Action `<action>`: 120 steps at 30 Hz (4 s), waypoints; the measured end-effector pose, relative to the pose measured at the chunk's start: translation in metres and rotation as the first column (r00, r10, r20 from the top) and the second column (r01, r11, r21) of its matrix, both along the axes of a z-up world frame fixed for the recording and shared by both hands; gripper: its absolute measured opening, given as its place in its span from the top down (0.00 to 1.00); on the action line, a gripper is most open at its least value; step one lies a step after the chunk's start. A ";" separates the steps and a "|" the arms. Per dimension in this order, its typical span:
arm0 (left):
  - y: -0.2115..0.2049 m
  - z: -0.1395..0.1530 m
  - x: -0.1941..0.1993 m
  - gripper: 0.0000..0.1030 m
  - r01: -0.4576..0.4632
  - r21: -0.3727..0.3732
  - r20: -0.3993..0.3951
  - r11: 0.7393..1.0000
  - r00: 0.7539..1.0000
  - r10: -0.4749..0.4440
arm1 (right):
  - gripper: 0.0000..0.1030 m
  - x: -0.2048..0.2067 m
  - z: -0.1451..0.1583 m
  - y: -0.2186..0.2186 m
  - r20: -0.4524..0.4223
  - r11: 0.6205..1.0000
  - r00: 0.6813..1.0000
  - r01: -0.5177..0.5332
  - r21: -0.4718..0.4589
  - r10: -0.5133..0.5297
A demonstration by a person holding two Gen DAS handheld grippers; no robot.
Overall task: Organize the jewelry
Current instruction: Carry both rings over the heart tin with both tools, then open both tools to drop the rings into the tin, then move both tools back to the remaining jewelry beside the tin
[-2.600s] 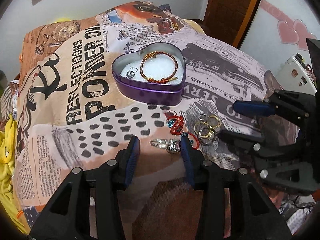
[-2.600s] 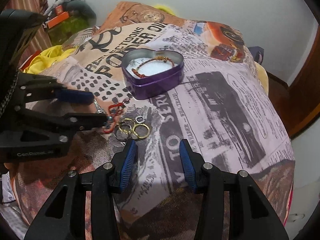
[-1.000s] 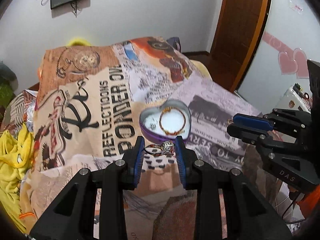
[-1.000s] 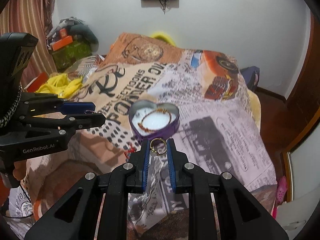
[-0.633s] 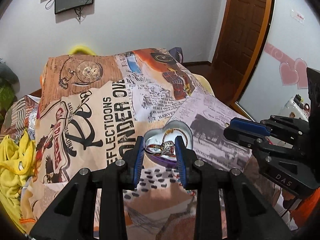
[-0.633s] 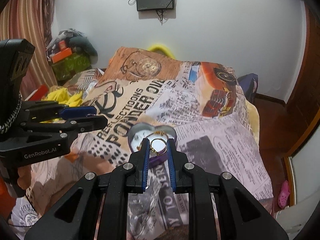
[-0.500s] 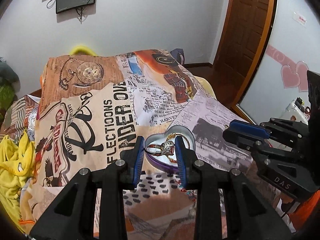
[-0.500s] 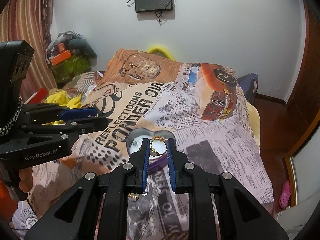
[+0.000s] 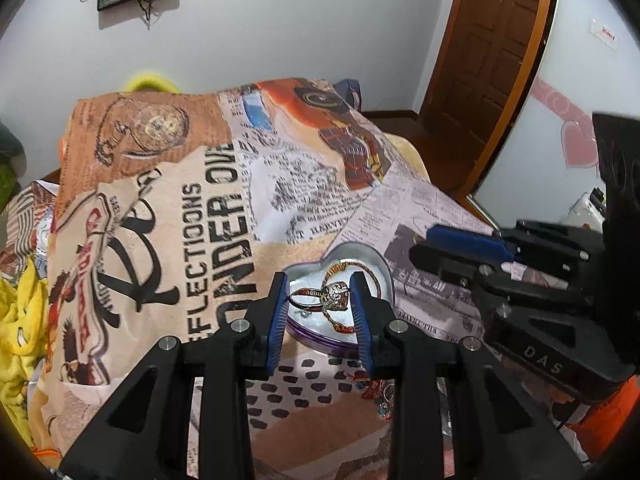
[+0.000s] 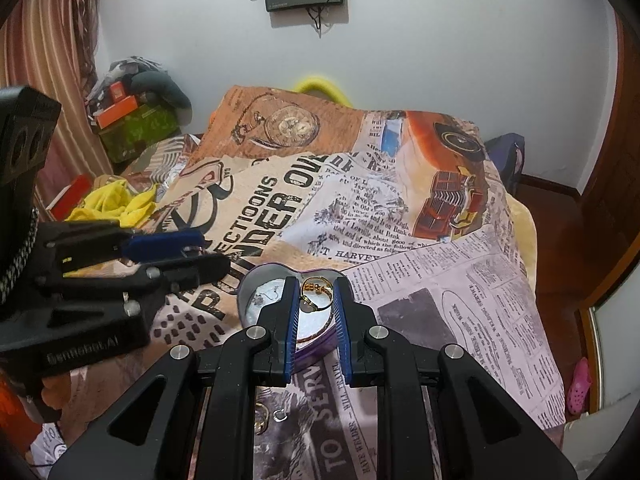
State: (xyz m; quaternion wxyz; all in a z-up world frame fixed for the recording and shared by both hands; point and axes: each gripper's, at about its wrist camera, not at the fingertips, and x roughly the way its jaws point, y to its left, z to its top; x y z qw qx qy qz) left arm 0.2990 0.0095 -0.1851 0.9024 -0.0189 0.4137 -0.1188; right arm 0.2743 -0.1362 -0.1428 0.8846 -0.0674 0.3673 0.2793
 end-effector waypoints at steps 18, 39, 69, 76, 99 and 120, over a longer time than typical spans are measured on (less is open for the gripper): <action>-0.008 -0.033 0.015 0.71 0.037 -0.034 -0.088 0.999 0.995 -0.040 | 0.85 0.026 -0.022 0.003 -0.096 1.000 0.995 -0.026 -0.005 0.025; 0.010 -0.018 0.004 0.71 -0.022 -0.005 -0.050 1.000 0.999 0.022 | 0.85 0.020 -0.030 0.019 -0.141 0.995 0.987 -0.087 -0.042 0.081; 0.000 0.038 -0.058 0.69 -0.023 0.048 0.042 0.999 0.999 0.021 | 0.74 -0.037 0.017 -0.004 -0.043 0.997 0.998 -0.046 -0.059 0.044; 0.005 0.021 -0.068 0.68 -0.028 0.056 -0.006 0.998 1.000 0.029 | 0.74 -0.046 -0.004 -0.008 -0.094 0.994 0.995 -0.050 -0.094 0.041; 0.016 -0.037 -0.077 0.68 -0.053 0.016 -0.143 0.998 0.988 0.055 | 0.74 -0.059 -0.063 0.015 -0.241 0.987 0.966 -0.122 -0.100 0.095; -0.017 -0.047 -0.064 0.68 0.016 -0.022 -0.171 1.000 0.985 -0.020 | 0.81 -0.058 -0.054 -0.007 -0.175 0.994 0.981 -0.093 -0.064 0.081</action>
